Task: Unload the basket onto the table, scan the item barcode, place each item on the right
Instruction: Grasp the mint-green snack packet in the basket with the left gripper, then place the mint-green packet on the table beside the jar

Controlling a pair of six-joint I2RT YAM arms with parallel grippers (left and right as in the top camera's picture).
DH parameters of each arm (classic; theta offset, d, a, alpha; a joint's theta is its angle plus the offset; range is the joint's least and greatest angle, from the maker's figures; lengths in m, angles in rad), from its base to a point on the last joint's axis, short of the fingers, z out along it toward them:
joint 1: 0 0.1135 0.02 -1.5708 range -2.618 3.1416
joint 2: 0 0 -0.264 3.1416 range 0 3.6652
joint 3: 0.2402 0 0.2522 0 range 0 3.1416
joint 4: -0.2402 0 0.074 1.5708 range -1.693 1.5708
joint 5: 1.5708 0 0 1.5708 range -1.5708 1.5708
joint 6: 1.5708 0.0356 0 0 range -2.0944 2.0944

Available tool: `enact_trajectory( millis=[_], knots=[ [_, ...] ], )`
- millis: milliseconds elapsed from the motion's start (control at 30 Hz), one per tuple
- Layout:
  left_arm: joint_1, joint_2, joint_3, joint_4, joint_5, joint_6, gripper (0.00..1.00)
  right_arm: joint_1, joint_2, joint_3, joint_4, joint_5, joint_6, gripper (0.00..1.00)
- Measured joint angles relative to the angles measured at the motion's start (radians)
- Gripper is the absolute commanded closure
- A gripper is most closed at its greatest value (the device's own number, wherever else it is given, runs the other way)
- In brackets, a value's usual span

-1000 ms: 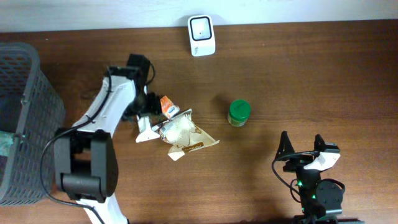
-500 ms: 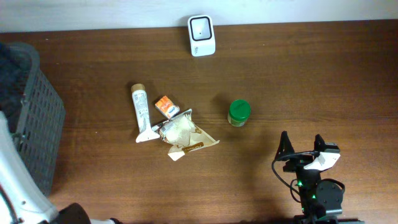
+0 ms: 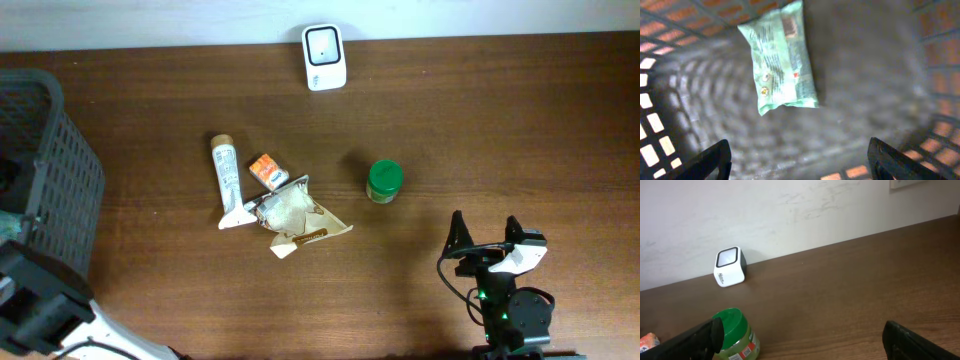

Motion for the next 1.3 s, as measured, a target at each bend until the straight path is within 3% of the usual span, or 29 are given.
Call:
enact_trajectory(
  millis=[233,500,600,633,667,700,900,1167,1300],
  knots=[
    [0.001,0.136,-0.01,0.031,-0.078,0.0,0.16,0.0,0.0,0.0,0.0,0.0,0.0,0.02],
    [0.001,0.154,-0.253,0.32,-0.123,0.013,0.16,0.0,0.0,0.0,0.0,0.0,0.0,0.02],
    [0.001,0.136,-0.314,0.425,-0.16,0.013,0.41,0.0,0.0,0.0,0.0,0.0,0.0,0.02],
    [0.001,0.132,-0.327,0.44,-0.167,0.011,0.57,0.0,0.0,0.0,0.0,0.0,0.0,0.02],
    [0.001,0.13,-0.334,0.446,-0.172,0.013,0.66,0.0,0.0,0.0,0.0,0.0,0.0,0.02],
    [0.001,0.13,-0.336,0.446,-0.175,0.013,0.71,0.0,0.0,0.0,0.0,0.0,0.0,0.02],
    [0.0,0.13,-0.339,0.416,-0.208,0.023,0.81,0.0,0.0,0.0,0.0,0.0,0.0,0.02],
    [-0.042,0.107,-0.19,0.266,-0.18,0.024,0.77,0.0,0.0,0.0,0.0,0.0,0.0,0.02],
    [-0.137,-0.117,-0.023,0.267,-0.058,0.023,0.74,0.0,0.0,0.0,0.0,0.0,0.0,0.02]
  ],
)
